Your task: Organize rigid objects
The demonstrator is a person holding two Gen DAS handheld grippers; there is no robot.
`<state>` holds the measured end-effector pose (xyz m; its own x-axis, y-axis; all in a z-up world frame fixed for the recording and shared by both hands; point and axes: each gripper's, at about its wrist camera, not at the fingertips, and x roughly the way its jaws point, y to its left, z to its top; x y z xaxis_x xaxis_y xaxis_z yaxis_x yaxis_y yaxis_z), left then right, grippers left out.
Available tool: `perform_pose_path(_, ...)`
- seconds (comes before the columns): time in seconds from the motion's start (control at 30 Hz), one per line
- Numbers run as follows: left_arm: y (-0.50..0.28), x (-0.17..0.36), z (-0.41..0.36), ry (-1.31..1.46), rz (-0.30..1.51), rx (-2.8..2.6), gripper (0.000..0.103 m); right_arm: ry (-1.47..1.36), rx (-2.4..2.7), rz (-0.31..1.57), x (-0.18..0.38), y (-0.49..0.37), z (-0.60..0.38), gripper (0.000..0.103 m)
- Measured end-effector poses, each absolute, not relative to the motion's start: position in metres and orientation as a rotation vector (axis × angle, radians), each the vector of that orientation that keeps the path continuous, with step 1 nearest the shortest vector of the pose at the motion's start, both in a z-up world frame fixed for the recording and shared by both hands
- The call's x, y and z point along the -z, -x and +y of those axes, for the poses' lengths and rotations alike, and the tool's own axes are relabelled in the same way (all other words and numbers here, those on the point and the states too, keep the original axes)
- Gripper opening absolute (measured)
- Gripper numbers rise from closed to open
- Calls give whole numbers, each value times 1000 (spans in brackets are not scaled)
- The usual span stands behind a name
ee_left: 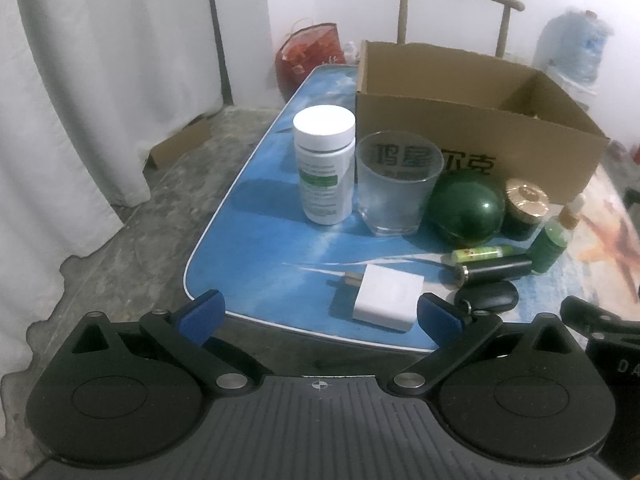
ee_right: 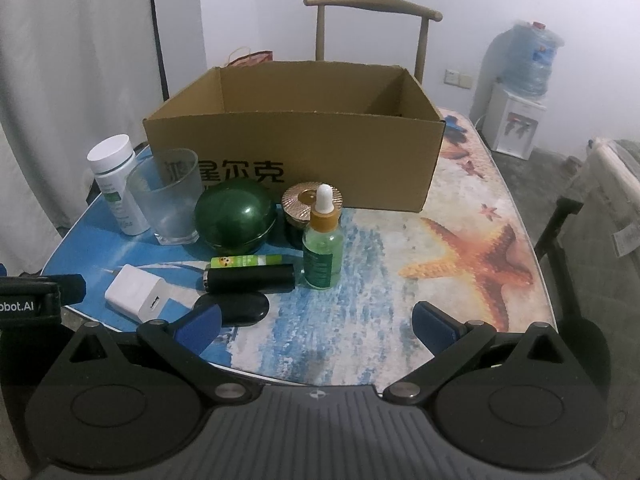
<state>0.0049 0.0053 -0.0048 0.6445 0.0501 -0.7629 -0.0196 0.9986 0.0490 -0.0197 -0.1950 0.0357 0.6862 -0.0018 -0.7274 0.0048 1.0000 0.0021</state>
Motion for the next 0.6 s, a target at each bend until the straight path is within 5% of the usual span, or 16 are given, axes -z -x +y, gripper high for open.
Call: perform_pose_path(0.6, -6, 5, 9, -39, 873, -46, 103, -1, 0, 821, -35, 17, -192, 103)
